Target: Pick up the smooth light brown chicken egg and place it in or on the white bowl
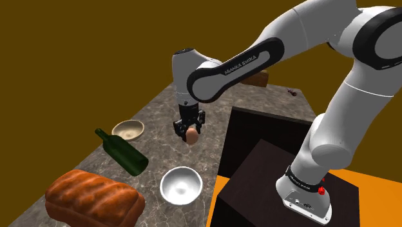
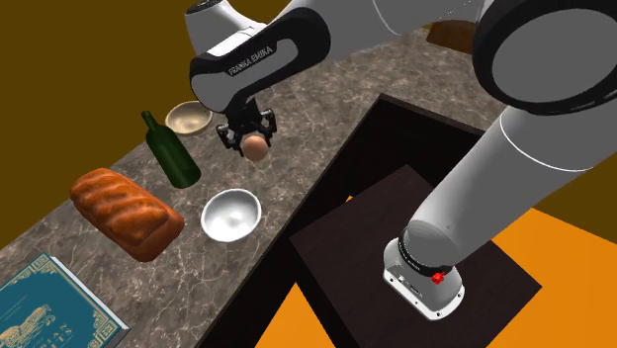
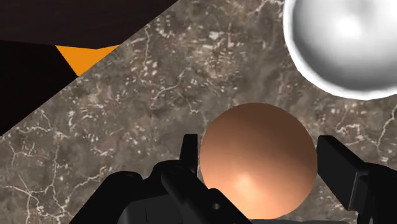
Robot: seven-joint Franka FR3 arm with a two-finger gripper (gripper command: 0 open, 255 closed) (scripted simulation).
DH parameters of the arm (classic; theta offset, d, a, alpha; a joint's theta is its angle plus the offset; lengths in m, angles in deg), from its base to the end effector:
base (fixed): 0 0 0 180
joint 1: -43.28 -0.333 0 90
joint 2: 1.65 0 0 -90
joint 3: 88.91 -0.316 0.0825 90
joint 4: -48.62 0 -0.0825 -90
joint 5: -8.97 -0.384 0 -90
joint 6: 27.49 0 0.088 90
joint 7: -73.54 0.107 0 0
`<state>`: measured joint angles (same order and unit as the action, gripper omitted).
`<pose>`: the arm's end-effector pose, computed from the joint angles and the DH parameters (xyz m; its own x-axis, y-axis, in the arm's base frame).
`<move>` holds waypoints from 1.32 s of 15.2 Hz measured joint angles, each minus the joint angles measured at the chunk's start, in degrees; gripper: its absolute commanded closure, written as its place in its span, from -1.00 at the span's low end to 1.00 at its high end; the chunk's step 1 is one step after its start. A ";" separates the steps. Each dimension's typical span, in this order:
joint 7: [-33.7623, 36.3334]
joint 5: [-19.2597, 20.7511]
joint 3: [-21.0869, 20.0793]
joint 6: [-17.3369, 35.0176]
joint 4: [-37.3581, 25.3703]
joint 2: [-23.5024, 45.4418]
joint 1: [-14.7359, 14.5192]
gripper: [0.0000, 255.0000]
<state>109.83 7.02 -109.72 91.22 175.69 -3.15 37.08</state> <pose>0.4527 0.2331 0.3772 0.9773 -0.1818 -0.1086 -0.1765 -0.9827 0.0569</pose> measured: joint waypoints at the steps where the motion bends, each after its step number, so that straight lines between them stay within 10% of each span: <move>1: 0.54 -0.25 -0.33 -0.22 0.11 -0.35 -0.33 1.00; 20: 17.56 0.00 -8.97 3.92 -0.88 4.70 -8.60 1.00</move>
<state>127.39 7.02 -118.69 95.14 174.81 1.55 28.48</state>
